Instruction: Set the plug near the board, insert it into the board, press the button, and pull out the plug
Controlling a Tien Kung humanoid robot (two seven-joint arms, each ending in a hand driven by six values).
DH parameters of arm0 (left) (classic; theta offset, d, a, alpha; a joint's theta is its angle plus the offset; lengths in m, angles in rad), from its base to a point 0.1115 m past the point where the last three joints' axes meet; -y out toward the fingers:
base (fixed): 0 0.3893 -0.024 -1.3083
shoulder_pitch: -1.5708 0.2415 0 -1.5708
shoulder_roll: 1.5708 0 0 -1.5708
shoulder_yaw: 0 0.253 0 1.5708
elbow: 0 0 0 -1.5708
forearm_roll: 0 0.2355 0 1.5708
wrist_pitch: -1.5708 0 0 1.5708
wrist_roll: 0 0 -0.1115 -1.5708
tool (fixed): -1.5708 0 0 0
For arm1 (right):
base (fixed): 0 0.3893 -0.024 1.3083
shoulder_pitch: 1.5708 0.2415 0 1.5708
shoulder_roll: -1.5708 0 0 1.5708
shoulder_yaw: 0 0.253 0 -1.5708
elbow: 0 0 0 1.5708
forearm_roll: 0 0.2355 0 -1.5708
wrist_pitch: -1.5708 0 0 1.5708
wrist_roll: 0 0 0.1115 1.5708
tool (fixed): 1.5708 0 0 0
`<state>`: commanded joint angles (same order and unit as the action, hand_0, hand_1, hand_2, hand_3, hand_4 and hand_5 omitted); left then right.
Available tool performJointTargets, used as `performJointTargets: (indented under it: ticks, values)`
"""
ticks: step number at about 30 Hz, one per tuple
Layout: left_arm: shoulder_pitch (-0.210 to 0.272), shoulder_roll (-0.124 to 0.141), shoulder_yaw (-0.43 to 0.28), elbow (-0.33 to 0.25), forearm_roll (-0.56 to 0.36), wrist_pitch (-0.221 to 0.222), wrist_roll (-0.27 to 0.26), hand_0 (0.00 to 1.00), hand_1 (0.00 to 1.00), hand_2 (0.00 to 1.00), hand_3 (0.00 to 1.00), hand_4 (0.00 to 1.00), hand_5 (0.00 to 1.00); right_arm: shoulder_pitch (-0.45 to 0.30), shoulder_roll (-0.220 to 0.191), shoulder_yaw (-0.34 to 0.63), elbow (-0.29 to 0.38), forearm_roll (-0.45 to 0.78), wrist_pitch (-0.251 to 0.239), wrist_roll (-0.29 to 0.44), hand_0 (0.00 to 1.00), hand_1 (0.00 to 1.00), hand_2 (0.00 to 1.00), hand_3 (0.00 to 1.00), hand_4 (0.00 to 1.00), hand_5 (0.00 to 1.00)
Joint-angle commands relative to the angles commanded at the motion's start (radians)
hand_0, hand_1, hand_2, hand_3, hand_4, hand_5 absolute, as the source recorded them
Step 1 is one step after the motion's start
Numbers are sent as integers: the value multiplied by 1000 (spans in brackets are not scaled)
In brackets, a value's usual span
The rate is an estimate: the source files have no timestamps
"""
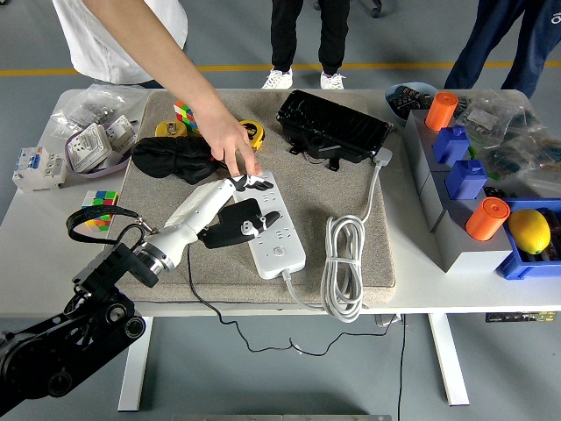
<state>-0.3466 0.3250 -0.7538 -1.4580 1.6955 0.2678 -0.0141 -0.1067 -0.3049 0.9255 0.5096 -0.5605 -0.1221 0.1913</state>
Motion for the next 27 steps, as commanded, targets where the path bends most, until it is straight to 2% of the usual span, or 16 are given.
performJointTargets:
  ticks: [1,2,7,8,13,14,19,20,25,27]
  values:
    - [3,6,-2,-25,2,-15,23,419,576,627,750,796,659,0,0,0,0,0,0,0,620,617,580,539,621,122]
    - [4,15,-7,-52,4,-38,51,236,423,479,691,794,348,0,-1,0,0,-1,0,0,620,618,580,539,621,123]
    - [-5,46,-20,-172,-8,-175,204,236,423,479,691,794,348,1,-1,3,-1,-2,0,-1,620,618,580,539,621,123]
    - [-8,49,-22,-186,-14,-201,228,157,273,380,800,739,147,1,-1,4,-1,-2,1,-1,622,617,580,539,621,123]
    - [-31,56,-8,-219,-52,-297,319,157,273,380,800,739,147,0,-2,4,-2,-2,1,-2,622,617,580,539,621,123]
    - [-37,56,-1,-221,-58,-306,328,69,122,207,915,720,2,0,-2,4,-2,-2,1,-2,620,617,580,539,621,122]
    - [-61,57,27,-228,-91,-349,378,69,122,207,915,720,2,0,-2,4,-1,-1,2,-2,620,617,580,539,621,122]
    - [-66,57,33,-231,-97,-362,392,52,118,185,980,775,2,0,-2,4,-2,-1,2,-2,620,617,580,539,620,122]
    - [-83,59,44,-253,-123,-448,478,52,118,185,980,775,2,0,-4,3,-2,-1,2,-2,620,617,580,539,620,122]
    - [-87,59,46,-255,-125,-470,502,54,124,189,986,736,2,0,-4,4,-2,-1,2,-2,619,617,580,539,620,121]
